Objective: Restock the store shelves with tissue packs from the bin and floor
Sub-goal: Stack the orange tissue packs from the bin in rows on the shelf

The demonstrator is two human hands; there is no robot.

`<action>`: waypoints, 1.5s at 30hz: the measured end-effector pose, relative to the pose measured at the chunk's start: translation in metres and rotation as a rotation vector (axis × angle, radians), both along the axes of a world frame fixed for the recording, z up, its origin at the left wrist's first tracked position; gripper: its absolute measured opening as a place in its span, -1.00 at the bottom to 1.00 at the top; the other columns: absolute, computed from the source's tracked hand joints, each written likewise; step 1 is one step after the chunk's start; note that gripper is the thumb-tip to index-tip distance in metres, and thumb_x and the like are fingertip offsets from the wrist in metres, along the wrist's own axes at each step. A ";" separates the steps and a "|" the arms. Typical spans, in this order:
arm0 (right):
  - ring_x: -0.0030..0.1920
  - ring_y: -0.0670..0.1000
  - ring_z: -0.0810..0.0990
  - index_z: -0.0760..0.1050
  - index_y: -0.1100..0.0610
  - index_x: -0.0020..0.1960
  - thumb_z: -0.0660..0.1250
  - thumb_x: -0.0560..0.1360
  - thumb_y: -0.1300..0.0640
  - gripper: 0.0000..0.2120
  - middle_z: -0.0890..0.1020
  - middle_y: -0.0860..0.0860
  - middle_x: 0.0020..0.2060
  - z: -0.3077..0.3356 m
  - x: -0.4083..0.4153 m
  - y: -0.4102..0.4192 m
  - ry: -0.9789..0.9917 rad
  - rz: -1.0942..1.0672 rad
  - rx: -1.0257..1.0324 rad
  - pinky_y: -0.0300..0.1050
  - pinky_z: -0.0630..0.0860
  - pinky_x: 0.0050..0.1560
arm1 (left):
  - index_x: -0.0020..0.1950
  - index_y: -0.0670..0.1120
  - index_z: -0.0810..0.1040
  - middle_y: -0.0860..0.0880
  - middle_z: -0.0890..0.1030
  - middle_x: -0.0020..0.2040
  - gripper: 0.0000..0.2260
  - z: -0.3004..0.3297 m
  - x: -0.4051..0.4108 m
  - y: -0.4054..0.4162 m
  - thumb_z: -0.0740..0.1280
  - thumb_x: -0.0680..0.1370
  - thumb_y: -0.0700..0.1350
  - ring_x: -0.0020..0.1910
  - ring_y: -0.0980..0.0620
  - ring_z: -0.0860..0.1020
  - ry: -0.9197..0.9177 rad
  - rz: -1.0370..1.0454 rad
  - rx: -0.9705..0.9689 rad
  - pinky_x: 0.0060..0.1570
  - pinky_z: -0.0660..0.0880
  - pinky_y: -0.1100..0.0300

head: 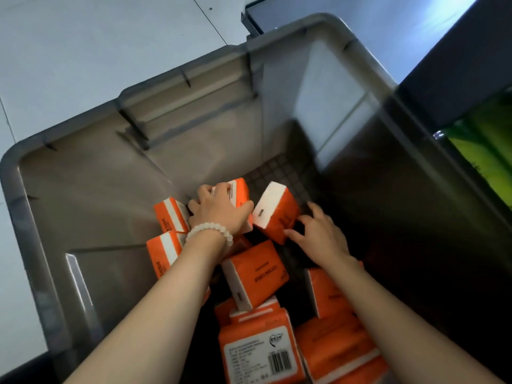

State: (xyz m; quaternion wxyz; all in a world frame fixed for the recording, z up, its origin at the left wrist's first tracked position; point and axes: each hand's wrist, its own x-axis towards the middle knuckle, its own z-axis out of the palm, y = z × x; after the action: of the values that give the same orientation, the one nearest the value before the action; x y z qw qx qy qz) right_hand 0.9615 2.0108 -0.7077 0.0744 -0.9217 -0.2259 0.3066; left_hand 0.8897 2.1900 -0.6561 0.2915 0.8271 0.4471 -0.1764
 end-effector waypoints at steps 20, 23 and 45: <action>0.09 0.04 0.43 0.50 0.02 0.21 0.62 0.15 0.00 -0.33 0.35 0.01 -0.01 -0.013 0.009 0.010 0.204 -0.148 0.313 -0.13 0.40 0.17 | 0.43 0.08 0.26 -0.07 0.22 0.40 -0.44 -0.005 -0.012 0.004 0.31 0.46 0.14 0.35 -0.19 0.27 -0.022 0.056 -0.105 0.31 0.26 0.01; 0.05 0.01 0.43 0.56 0.08 0.10 0.61 0.18 0.00 -0.46 0.36 0.00 -0.05 0.001 0.001 0.001 0.208 -0.241 0.367 -0.20 0.37 0.09 | 0.40 0.08 0.30 -0.08 0.24 0.38 -0.44 0.011 -0.006 -0.003 0.33 0.44 0.15 0.36 -0.19 0.29 -0.074 0.028 -0.123 0.35 0.24 0.03; -0.01 0.00 0.51 0.40 0.04 0.07 0.54 0.32 0.06 -0.57 0.52 0.02 0.02 0.346 -0.109 -0.192 -0.300 -0.587 0.870 -0.12 0.45 -0.02 | 0.38 0.03 0.36 -0.11 0.32 0.33 -0.48 0.329 -0.079 -0.172 0.36 0.46 0.11 0.30 -0.15 0.35 -0.679 -0.355 -0.002 0.26 0.31 0.02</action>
State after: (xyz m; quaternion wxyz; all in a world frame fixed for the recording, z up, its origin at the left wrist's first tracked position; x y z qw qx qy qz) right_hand 0.8521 1.8192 -0.3617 0.4982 -0.8638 -0.0732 0.0165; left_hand 0.8111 2.0184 -0.3269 0.3889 0.9026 0.1747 0.0592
